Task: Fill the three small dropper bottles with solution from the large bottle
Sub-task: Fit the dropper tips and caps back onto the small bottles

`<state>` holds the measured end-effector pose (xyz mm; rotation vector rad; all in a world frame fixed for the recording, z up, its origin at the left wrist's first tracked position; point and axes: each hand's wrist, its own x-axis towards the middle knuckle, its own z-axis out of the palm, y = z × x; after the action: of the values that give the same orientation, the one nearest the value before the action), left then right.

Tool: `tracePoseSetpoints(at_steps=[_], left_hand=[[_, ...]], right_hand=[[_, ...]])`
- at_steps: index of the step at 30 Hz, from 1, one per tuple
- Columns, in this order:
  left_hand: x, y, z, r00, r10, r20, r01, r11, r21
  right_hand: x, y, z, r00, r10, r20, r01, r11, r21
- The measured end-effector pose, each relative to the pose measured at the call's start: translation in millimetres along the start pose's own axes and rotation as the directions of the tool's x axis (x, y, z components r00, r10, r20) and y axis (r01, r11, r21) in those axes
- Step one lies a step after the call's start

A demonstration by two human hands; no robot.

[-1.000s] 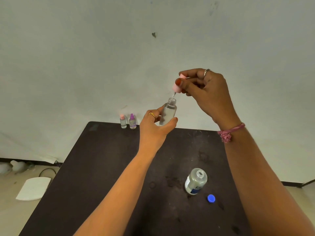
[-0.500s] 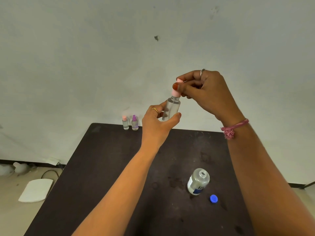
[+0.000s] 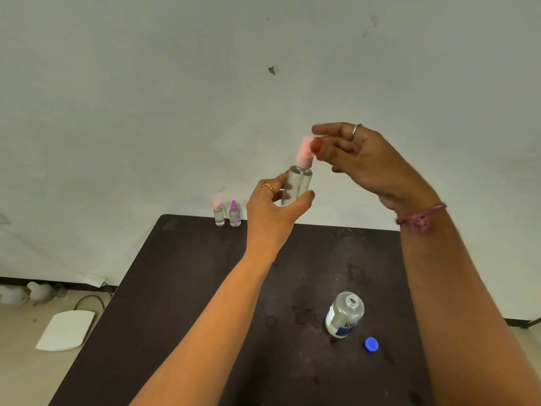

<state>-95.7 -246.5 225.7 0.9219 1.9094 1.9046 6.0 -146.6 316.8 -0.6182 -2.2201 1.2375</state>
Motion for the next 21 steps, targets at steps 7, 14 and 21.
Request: tracePoseSetpoints(at_steps=[7,14,21], left_hand=[[3.0,-6.1,-3.3,1.000,-0.012,-0.021,0.012,1.000,0.002],[3.1,-9.7,-5.3,1.000,-0.023,-0.019,0.023,1.000,0.010],[1.9,-12.1,-8.3,0.999,-0.036,-0.020,0.036,0.999,0.000]], right_hand=[[0.2,16.9,22.8,0.993,-0.039,-0.113,0.058,0.983,0.173],[1.6,23.1,26.5,0.996,0.010,0.093,-0.049,0.901,0.431],[5.8,27.5,36.8,0.994,0.085,0.068,-0.107,0.867,0.487]])
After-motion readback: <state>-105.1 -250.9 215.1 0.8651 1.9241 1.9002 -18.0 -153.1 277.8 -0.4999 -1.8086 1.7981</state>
